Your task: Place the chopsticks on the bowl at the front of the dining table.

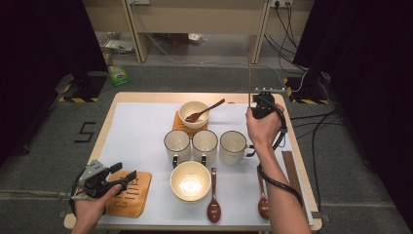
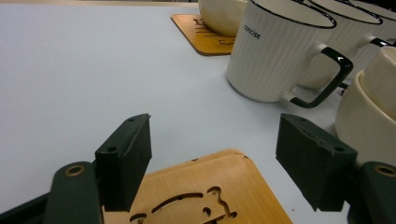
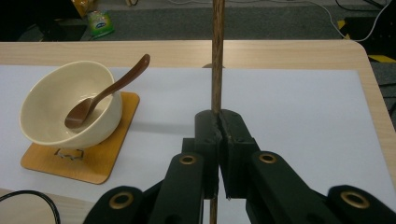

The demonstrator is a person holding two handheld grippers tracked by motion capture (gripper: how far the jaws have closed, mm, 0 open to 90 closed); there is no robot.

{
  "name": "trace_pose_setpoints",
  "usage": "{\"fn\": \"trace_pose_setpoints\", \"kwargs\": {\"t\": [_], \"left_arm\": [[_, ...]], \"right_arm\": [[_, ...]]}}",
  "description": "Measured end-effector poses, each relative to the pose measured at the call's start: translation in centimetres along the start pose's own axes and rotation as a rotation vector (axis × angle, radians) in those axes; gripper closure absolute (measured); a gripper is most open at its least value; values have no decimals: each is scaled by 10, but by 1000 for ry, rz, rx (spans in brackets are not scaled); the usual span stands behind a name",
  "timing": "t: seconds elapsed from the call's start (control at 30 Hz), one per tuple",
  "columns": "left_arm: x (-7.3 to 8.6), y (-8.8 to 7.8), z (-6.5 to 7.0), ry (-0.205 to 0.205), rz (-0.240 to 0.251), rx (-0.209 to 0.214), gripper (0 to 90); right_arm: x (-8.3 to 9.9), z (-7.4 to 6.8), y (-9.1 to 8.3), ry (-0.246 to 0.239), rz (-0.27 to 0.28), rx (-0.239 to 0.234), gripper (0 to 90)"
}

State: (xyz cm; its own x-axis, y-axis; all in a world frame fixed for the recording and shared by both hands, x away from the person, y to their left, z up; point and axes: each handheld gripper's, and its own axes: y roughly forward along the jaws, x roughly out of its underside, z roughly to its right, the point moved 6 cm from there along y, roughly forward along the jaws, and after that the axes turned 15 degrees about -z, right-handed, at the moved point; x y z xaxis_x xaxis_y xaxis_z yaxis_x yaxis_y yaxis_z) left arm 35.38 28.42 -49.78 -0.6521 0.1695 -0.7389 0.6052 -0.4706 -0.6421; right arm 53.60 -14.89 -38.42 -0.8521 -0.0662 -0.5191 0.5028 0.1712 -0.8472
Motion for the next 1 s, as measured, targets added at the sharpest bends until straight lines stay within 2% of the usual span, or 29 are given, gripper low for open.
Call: {"fn": "trace_pose_setpoints", "kwargs": {"t": [1.0], "left_arm": [[0,0,-1,0,0,-1,260]], "right_arm": [[-8,-12,6,-5,8,-17,864]]}}
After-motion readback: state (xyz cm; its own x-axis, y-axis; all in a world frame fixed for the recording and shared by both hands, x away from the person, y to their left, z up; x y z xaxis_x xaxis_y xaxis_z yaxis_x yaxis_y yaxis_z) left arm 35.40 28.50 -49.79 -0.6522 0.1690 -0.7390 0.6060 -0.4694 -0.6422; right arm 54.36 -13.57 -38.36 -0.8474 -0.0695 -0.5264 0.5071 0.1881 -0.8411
